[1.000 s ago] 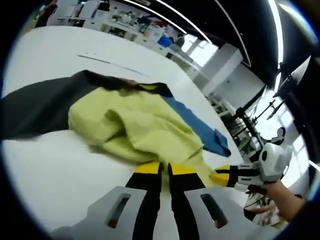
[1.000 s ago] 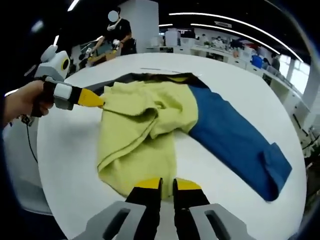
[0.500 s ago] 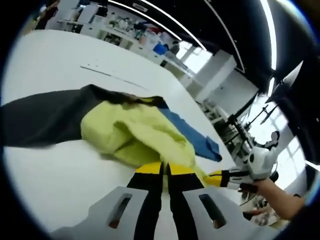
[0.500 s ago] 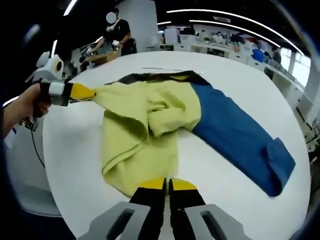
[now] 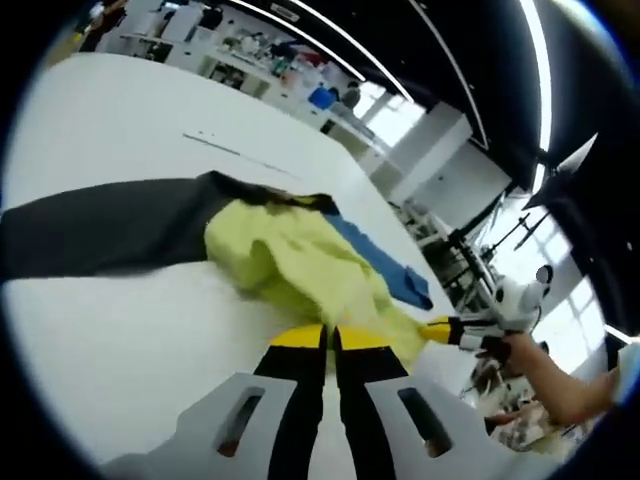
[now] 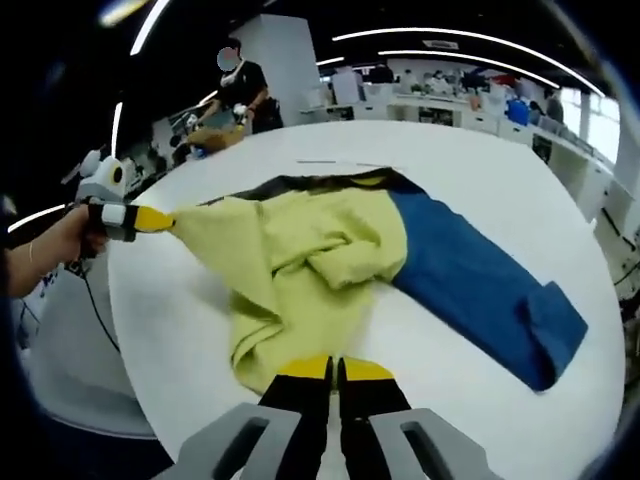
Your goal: Fold the garment on the visible template until the final outline fits inside the template.
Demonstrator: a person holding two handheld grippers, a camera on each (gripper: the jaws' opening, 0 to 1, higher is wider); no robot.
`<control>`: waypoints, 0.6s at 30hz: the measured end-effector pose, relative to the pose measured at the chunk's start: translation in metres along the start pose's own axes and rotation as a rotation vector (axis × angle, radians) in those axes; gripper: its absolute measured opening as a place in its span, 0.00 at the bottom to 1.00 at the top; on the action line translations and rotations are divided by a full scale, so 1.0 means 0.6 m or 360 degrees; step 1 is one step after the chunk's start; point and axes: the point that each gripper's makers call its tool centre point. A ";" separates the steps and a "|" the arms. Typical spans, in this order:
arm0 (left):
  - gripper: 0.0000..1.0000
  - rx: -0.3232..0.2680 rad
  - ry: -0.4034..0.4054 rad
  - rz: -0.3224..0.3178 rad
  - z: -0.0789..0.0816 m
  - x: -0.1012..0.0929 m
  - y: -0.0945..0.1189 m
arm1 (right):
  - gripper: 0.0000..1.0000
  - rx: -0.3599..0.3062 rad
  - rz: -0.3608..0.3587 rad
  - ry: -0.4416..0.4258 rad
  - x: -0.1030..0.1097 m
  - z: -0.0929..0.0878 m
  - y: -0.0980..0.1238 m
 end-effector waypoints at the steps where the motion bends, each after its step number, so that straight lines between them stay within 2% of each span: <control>1: 0.00 0.0001 0.0003 0.0003 -0.002 0.001 0.005 | 0.00 0.0001 -0.0001 -0.0002 0.001 0.000 0.003; 5: 0.00 0.0053 0.0021 0.0002 -0.020 0.000 0.026 | 0.00 0.0010 0.0004 0.0005 0.010 -0.004 0.013; 14: 0.00 0.0078 0.0069 0.0031 -0.048 0.007 0.072 | 0.00 -0.0002 -0.0016 -0.0040 0.010 -0.015 0.042; 18: 0.00 0.0138 0.0069 0.0056 -0.070 0.015 0.087 | 0.00 0.0001 -0.0021 -0.0046 0.014 -0.024 0.052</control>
Point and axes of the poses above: the point that each gripper's makers call its tool centre point, and the gripper's own axes: y roughly backward along the fingers, x roughly to its left, z roughly out of its top, and after that the axes turned 6 degrees about -y, right-handed
